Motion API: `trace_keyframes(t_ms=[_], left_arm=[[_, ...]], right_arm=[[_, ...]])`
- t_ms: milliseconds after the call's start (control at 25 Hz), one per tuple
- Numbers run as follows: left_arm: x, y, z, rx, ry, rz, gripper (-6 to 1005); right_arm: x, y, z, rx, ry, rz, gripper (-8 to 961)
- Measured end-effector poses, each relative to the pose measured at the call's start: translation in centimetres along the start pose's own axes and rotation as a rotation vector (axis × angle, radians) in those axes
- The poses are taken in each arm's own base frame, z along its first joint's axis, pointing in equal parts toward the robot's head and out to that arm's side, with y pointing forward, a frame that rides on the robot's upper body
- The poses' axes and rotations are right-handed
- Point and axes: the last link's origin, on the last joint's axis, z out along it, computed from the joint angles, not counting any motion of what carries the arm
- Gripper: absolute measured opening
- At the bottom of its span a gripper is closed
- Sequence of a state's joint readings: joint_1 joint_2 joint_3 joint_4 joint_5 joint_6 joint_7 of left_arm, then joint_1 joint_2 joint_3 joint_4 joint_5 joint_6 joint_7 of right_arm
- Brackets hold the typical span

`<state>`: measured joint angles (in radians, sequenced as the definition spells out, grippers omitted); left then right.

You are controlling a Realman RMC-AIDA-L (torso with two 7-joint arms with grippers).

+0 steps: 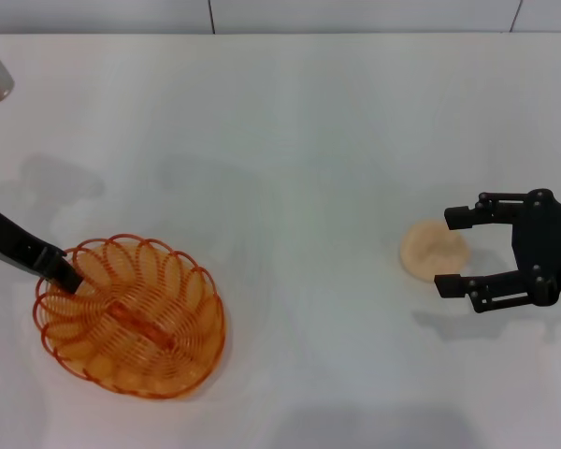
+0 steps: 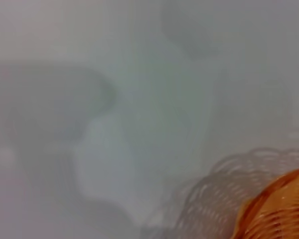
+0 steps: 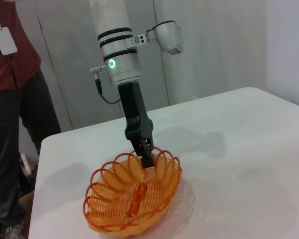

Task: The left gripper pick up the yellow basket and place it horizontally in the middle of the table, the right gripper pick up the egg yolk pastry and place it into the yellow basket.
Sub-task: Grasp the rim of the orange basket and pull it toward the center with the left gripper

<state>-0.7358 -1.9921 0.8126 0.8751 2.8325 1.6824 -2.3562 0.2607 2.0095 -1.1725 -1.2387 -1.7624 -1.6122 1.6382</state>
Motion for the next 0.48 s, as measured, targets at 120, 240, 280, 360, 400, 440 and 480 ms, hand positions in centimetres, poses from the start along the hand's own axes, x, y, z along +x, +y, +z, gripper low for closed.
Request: trace_keyframes(t_ms=[120,240,280,360,400,440,480], left_arm=[[0.2,0.0,-0.2,0.002,0.003,0.004,147],[0.4,0.1,-0.3,0.001,0.006,0.009,125],[0.4,0.2,-0.4,-0.001,0.007,0.011,124],[0.6,0.4,-0.5,-0.013,0.018,0.015,121],[0.8,0.5,-0.5,-0.023,0.027,0.017,120],[1.0,0.6,-0.7,-0.035,0.043,0.018,119],[1.3,0.8,-0.9,-0.055,0.067,0.021,117]], right_arm=[[0.0,0.0,0.0,0.000,0.000,0.000,842],[0.0,0.0,0.0,0.000,0.000,0.000,841],[0.0,0.0,0.0,0.001,0.000,0.000,841],[0.0,0.0,0.0,0.002,0.000,0.000,841],[0.0,0.0,0.0,0.003,-0.001,0.000,841],[0.0,-0.1,-0.1,0.004,-0.001,0.001,841],[0.0,-0.1,-0.1,0.006,-0.001,0.002,841]])
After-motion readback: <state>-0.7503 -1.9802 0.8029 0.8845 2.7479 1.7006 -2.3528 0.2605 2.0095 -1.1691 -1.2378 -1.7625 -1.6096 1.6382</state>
